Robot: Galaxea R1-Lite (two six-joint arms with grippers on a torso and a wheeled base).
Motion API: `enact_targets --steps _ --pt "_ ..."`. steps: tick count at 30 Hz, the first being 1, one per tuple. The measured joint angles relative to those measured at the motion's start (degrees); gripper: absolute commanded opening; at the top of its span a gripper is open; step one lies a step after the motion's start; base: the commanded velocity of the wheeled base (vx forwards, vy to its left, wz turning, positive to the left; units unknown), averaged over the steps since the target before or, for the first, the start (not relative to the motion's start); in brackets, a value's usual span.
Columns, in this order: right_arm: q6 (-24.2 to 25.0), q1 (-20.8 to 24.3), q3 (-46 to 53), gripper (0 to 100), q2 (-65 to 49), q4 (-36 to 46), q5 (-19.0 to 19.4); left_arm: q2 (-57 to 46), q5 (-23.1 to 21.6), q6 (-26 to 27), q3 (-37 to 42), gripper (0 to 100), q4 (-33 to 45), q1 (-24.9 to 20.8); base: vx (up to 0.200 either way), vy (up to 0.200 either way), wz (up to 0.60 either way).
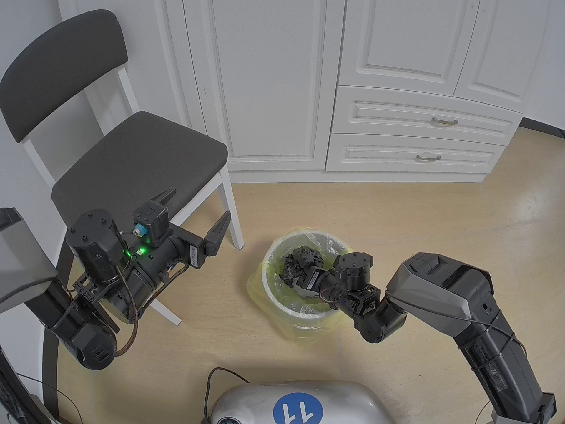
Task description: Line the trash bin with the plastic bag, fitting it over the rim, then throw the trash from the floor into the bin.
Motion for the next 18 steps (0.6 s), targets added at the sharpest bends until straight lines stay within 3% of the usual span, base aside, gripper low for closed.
enact_targets --steps 18 --pt "-0.44 0.02 0.44 0 0.07 0.13 -0.29 0.17 0.0 0.11 -0.06 100 0.02 -0.82 0.0 0.0 0.0"
